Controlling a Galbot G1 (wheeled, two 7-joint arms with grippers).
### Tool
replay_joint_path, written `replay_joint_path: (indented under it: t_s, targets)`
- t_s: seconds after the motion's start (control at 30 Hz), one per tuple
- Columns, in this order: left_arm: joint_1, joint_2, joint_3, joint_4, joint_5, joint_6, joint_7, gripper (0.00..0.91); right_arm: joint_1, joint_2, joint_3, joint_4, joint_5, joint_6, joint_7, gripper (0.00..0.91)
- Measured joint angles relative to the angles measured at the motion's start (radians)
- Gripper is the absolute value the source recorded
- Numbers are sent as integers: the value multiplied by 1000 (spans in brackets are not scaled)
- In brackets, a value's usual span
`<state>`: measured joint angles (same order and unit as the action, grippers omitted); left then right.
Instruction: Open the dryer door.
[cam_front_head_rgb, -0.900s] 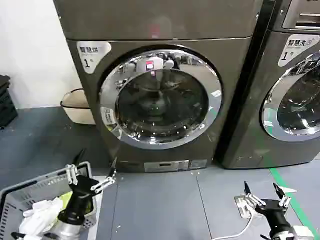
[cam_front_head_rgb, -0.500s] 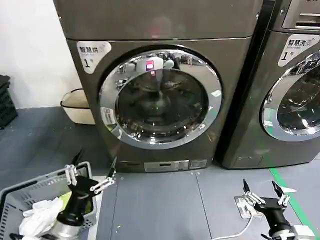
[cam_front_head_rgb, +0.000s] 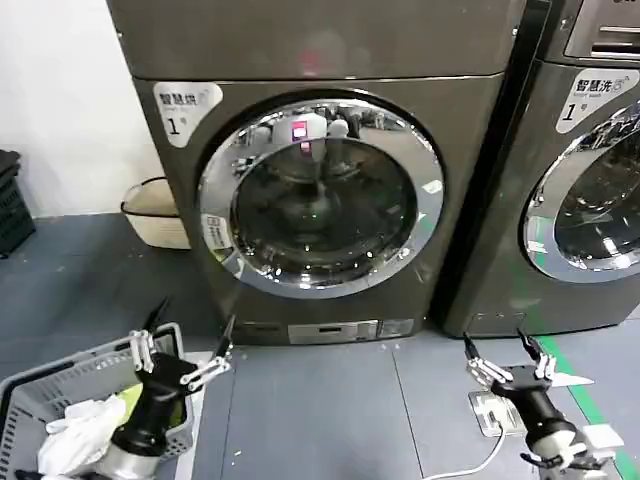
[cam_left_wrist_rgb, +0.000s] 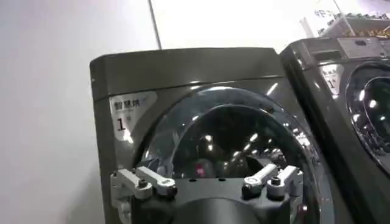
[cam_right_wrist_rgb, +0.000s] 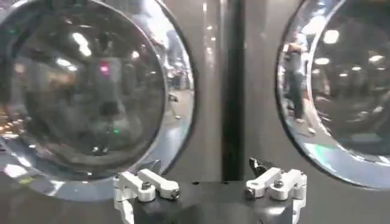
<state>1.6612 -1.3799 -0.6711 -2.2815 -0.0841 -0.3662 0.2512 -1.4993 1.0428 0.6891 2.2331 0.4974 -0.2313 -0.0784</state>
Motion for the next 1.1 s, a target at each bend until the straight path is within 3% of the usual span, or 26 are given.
replay_joint_path:
  t_s: [0.53, 1.1]
  targets:
    - [-5, -6, 2, -3, 20, 9, 5, 907, 404, -236, -330, -154, 105, -9, -20, 907]
    - [10, -12, 1, -15, 23, 8, 14, 907, 832, -245, -686, -323, 208, 10, -55, 907]
